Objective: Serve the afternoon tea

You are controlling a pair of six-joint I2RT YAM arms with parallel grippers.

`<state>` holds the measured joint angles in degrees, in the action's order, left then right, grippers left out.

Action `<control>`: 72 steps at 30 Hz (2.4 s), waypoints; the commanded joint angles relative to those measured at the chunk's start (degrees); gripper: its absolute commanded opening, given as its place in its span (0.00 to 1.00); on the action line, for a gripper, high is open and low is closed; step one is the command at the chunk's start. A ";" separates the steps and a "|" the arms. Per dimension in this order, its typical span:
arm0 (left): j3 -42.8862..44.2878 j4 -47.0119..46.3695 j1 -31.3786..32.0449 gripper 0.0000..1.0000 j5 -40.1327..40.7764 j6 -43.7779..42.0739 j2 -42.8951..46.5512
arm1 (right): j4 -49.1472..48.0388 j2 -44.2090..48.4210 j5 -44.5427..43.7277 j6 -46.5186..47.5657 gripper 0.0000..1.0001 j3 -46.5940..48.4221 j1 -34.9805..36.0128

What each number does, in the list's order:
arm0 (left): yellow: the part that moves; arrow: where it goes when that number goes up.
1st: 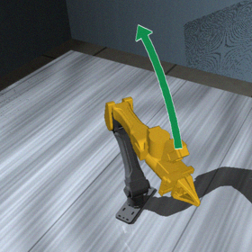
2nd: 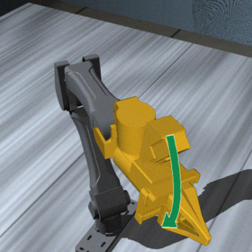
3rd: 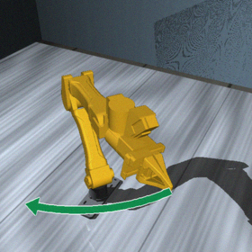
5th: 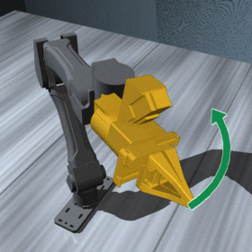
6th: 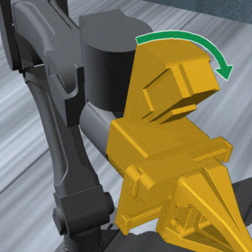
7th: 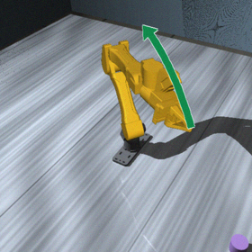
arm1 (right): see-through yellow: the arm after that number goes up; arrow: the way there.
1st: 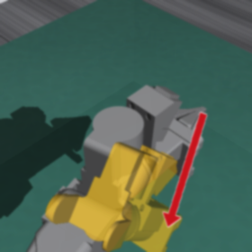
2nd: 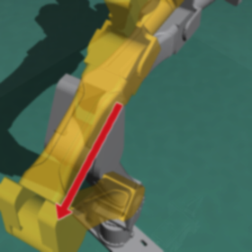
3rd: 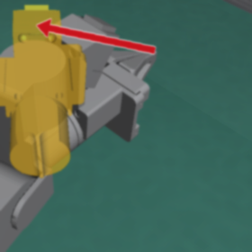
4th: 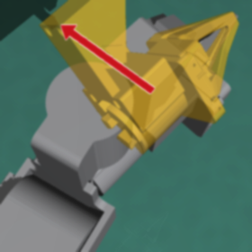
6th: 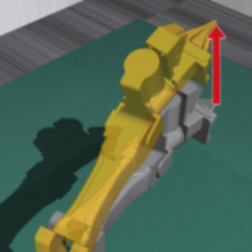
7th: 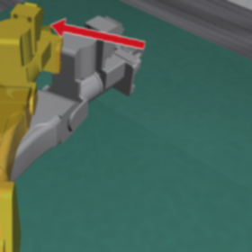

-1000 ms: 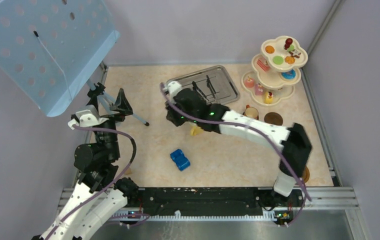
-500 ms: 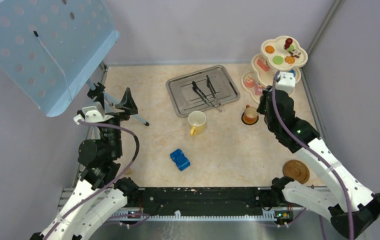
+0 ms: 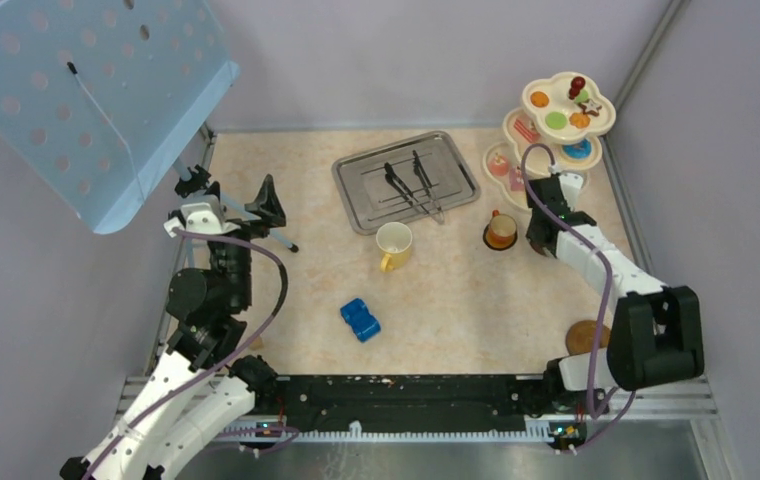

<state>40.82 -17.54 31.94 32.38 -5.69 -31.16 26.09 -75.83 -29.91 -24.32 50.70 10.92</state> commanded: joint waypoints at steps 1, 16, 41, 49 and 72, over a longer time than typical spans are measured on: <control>0.85 -0.99 -0.27 0.99 -0.68 0.32 -0.49 | -5.12 -6.93 1.36 2.92 0.00 7.36 -0.79; 0.84 -1.11 -0.22 0.99 -1.10 0.43 -0.91 | -8.66 -19.67 0.41 6.19 0.00 12.81 -2.24; 0.79 -1.09 -0.22 0.99 -2.23 1.03 -1.02 | 7.25 -7.82 1.87 5.29 0.51 16.86 -2.42; 0.81 -0.92 -0.22 0.99 -2.76 1.73 -0.20 | 18.40 20.70 -3.94 -12.79 0.86 1.97 -3.31; 0.84 -0.46 -0.14 0.99 -3.54 2.38 -1.20 | 15.27 15.04 15.16 -35.20 0.88 -21.69 -39.09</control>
<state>40.82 -16.64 31.94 29.34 -3.27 -32.03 47.59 -58.70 -18.39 -57.76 31.55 -26.57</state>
